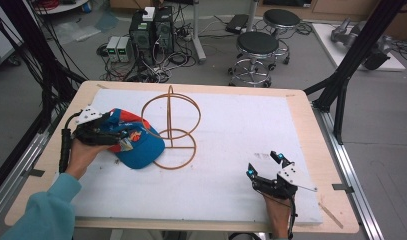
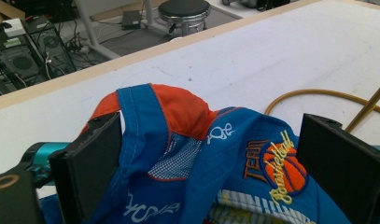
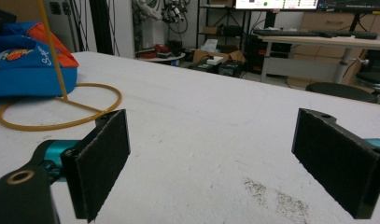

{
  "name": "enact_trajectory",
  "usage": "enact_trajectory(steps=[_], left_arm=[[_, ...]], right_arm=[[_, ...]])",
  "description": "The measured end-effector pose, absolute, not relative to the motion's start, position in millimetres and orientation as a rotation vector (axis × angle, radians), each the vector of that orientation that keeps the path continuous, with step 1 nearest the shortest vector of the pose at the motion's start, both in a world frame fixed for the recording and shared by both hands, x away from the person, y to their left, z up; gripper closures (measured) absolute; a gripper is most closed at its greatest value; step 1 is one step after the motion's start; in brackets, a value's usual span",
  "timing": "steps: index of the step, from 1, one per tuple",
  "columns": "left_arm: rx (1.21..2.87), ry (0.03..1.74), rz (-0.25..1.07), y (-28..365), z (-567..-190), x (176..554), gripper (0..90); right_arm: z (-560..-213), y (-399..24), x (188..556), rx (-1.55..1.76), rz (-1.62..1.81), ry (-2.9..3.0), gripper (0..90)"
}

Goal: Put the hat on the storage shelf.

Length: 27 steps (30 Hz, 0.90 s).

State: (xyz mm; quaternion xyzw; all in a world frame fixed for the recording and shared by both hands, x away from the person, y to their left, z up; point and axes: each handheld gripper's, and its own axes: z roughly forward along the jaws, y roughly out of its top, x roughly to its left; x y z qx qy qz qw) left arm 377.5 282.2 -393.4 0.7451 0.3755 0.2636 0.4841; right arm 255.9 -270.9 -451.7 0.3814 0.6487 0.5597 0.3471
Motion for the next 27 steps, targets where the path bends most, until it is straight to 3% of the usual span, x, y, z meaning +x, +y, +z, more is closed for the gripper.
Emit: enact_trajectory(steps=[16, 27], left_arm=[[1.829, 0.898, 0.638, 280.1, -375.9, 358.4, 8.1], [1.884, 0.971, 0.600, 264.2, -398.8, 361.7, 8.1]], right_arm=[[-451.8, -270.2, 255.5, 0.988, 1.454, 1.685, 10.3], [-452.0, -271.7, 255.2, 0.994, 1.468, 1.678, 10.3]])
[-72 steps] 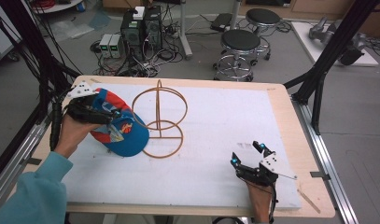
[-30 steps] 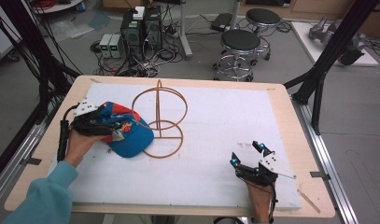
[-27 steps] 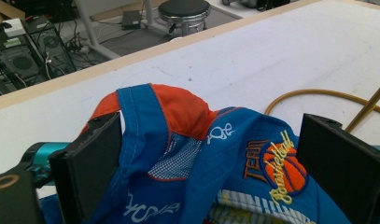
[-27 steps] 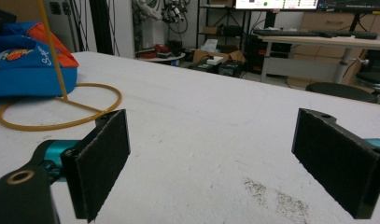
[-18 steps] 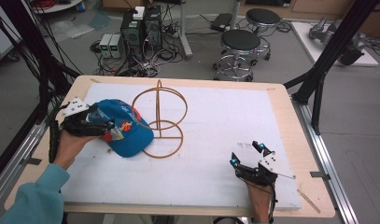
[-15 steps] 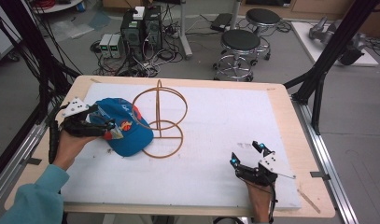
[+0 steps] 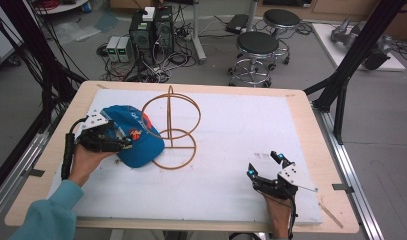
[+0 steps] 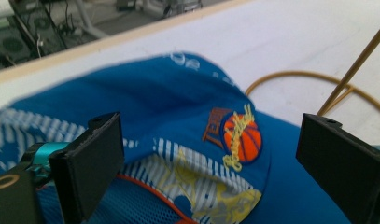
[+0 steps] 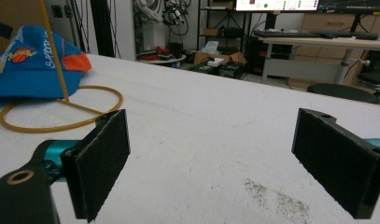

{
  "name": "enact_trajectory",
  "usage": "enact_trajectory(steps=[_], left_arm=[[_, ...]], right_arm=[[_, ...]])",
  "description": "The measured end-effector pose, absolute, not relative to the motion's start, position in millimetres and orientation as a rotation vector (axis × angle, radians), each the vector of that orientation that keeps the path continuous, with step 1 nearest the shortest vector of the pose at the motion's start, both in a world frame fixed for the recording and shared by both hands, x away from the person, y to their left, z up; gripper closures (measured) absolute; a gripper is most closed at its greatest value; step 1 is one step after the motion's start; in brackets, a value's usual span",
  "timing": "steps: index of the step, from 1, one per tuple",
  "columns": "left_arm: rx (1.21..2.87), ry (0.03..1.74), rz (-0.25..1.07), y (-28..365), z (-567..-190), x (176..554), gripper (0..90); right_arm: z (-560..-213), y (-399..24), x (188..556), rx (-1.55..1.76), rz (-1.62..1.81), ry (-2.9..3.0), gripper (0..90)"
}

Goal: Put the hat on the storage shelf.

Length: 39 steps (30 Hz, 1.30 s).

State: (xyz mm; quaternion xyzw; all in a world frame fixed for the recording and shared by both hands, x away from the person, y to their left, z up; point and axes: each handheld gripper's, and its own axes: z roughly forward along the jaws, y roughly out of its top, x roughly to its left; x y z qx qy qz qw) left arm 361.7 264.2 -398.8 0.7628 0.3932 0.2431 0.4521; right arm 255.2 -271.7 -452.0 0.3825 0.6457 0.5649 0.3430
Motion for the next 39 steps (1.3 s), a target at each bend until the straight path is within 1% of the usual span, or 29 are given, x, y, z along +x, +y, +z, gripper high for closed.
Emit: enact_trajectory(steps=[7, 11, 13, 14, 17, 21, 24, 25, 27, 31, 32, 33, 34, 36, 37, 38, 39], left_arm=[[1.902, 1.009, 0.598, 259.4, -412.0, 366.5, 8.1], [1.909, 1.023, 0.571, 253.9, -416.7, 369.3, 8.1], [1.924, 1.029, 0.552, 251.2, -420.0, 370.9, 8.1], [1.926, 1.048, 0.519, 248.6, -423.7, 373.0, 8.1], [1.931, 1.059, 0.496, 246.6, -427.2, 375.0, 8.1], [1.902, 1.077, 0.454, 245.7, -430.4, 378.1, 8.4], [1.882, 1.085, 0.389, 248.4, -432.4, 380.3, 11.8], [1.882, 1.085, 0.389, 248.4, -432.4, 380.3, 13.2], [1.873, 1.079, 0.364, 248.9, -432.8, 380.8, 17.2], [1.861, 1.043, 0.335, 247.5, -431.6, 379.7, 34.0], [1.859, 1.039, 0.328, 247.2, -431.4, 379.5, 34.0], [1.855, 1.038, 0.319, 247.4, -431.4, 379.7, 39.3], [1.847, 1.045, 0.290, 248.7, -431.4, 379.9, 41.8], [1.837, 1.050, 0.276, 250.5, -429.5, 379.1, 51.1], [1.837, 1.050, 0.276, 250.5, -429.5, 379.1, 59.6], [1.866, 1.034, 0.306, 251.0, -428.1, 377.3, 64.1], [1.866, 1.034, 0.306, 251.0, -428.1, 377.3, 69.0]], right_arm=[[-452.0, -272.3, 255.5, 0.990, 1.473, 1.673, 10.3], [-452.0, -272.4, 255.3, 0.995, 1.472, 1.674, 10.3], [-452.0, -272.3, 255.3, 0.995, 1.472, 1.673, 10.3], [-452.0, -272.3, 255.2, 0.997, 1.473, 1.673, 10.3], [-452.0, -272.3, 255.3, 0.996, 1.472, 1.673, 10.3], [-452.1, -272.5, 255.3, 0.996, 1.472, 1.673, 10.3], [-452.0, -272.5, 255.3, 0.997, 1.473, 1.674, 10.3], [-452.0, -272.5, 255.3, 0.997, 1.473, 1.674, 10.3], [-452.1, -272.5, 255.3, 0.997, 1.472, 1.672, 10.3], [-452.0, -272.1, 255.3, 0.997, 1.472, 1.672, 10.3], [-452.0, -272.1, 255.2, 0.998, 1.472, 1.672, 10.3], [-452.0, -272.1, 255.2, 0.997, 1.472, 1.672, 10.3], [-452.0, -272.2, 255.4, 0.994, 1.472, 1.672, 10.3], [-452.1, -272.2, 255.4, 0.993, 1.471, 1.671, 10.3], [-452.1, -272.2, 255.4, 0.993, 1.471, 1.671, 10.3], [-452.0, -272.2, 255.4, 0.994, 1.472, 1.672, 10.3], [-452.0, -272.1, 255.3, 0.997, 1.472, 1.672, 10.3]])
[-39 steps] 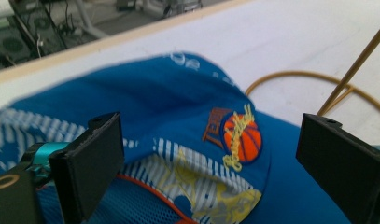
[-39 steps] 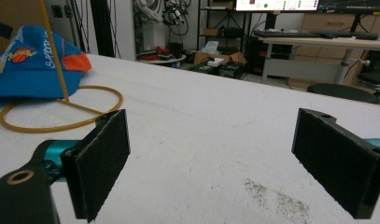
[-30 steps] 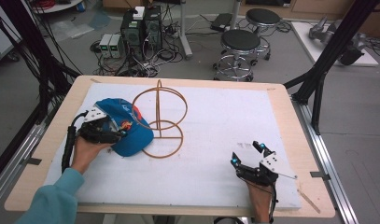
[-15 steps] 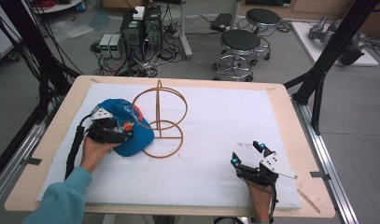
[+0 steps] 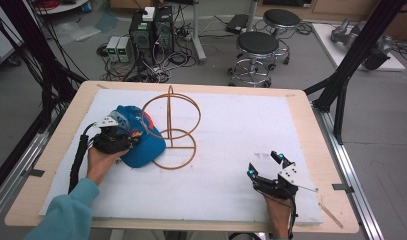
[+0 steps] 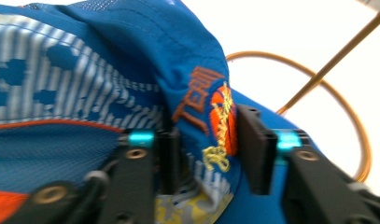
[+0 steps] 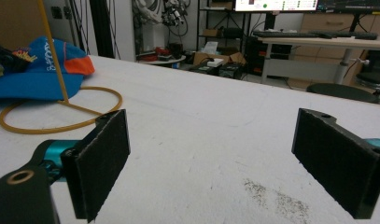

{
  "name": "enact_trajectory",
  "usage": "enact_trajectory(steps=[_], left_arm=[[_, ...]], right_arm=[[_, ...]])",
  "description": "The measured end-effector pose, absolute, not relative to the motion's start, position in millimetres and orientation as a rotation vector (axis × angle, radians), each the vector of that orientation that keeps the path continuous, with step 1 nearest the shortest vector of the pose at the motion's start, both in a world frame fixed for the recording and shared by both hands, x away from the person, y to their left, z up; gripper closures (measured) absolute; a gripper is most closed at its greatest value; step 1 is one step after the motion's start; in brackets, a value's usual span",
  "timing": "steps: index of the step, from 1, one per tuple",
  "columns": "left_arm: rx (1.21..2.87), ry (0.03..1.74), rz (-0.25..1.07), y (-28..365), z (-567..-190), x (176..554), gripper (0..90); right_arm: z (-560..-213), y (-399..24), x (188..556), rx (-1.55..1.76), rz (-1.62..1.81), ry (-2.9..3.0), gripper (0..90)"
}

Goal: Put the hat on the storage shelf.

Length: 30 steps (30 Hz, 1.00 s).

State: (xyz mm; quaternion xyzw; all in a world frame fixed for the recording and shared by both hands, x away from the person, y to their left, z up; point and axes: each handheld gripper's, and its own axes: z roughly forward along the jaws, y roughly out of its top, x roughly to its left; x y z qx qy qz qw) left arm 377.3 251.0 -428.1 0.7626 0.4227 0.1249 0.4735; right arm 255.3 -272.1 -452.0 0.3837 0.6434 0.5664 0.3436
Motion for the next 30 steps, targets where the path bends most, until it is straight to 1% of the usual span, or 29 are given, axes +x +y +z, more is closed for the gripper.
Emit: enact_trajectory(steps=[1, 2, 3, 4, 6, 14, 30], left_arm=[[1.881, 1.028, 0.312, 251.5, -427.7, 376.3, 71.9], [1.882, 1.028, 0.315, 251.5, -427.4, 375.6, 71.9], [1.891, 1.013, 0.321, 251.2, -425.4, 373.9, 79.3], [1.891, 1.013, 0.321, 251.2, -425.4, 373.9, 82.8], [1.897, 1.003, 0.327, 250.0, -423.7, 372.2, 85.3], [1.890, 0.996, 0.348, 256.4, -410.5, 363.1, 87.2], [1.830, 0.956, 0.425, 289.1, -358.8, 329.0, 87.2]], right_arm=[[-452.0, -272.3, 255.3, 0.996, 1.471, 1.672, 10.3], [-452.0, -272.3, 255.3, 0.996, 1.471, 1.672, 10.3], [-452.0, -272.2, 255.3, 0.996, 1.470, 1.672, 10.3], [-452.0, -272.2, 255.3, 0.996, 1.470, 1.672, 10.3], [-452.0, -272.3, 255.5, 0.991, 1.470, 1.672, 10.3], [-451.9, -272.0, 255.3, 0.991, 1.467, 1.672, 10.3], [-452.0, -270.8, 254.6, 0.984, 1.458, 1.670, 10.3]])
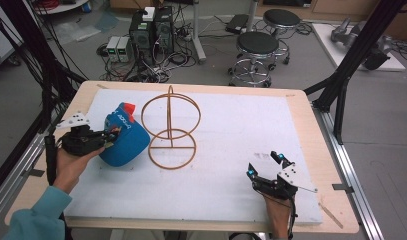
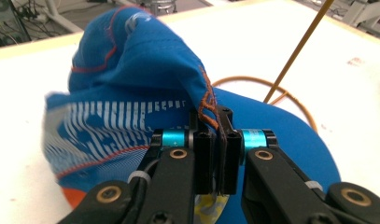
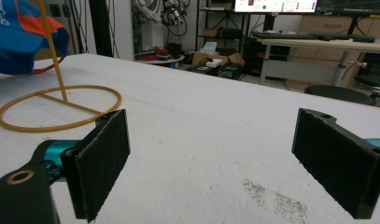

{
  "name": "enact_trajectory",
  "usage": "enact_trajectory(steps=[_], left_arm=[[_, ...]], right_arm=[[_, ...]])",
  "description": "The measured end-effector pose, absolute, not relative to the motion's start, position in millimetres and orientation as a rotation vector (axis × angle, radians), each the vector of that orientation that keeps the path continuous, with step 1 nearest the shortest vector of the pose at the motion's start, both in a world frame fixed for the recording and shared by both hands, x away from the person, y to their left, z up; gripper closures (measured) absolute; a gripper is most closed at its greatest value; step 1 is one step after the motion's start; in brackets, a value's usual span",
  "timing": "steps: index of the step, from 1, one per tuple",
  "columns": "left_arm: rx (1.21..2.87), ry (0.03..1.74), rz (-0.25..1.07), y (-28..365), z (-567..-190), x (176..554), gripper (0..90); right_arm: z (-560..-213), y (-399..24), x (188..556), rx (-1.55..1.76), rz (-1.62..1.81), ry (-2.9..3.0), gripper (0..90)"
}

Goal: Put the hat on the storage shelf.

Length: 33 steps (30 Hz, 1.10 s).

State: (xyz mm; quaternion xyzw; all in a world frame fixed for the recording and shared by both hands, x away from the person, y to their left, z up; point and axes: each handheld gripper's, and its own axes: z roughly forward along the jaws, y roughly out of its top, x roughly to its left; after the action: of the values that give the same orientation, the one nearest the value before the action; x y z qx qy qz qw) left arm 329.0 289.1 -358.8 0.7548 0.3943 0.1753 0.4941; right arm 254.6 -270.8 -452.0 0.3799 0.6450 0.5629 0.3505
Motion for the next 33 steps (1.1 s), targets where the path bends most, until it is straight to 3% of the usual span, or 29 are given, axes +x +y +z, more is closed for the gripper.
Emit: enact_trajectory(steps=[21, 33], left_arm=[[1.751, 0.861, 0.553, 299.3, -264.3, 316.7, 87.2], [1.704, 0.794, 0.523, 281.7, -244.7, 317.0, 87.3]], right_arm=[[-452.0, -270.7, 254.7, 0.985, 1.455, 1.674, 10.3], [-451.9, -270.3, 254.6, 0.984, 1.456, 1.680, 10.3]])
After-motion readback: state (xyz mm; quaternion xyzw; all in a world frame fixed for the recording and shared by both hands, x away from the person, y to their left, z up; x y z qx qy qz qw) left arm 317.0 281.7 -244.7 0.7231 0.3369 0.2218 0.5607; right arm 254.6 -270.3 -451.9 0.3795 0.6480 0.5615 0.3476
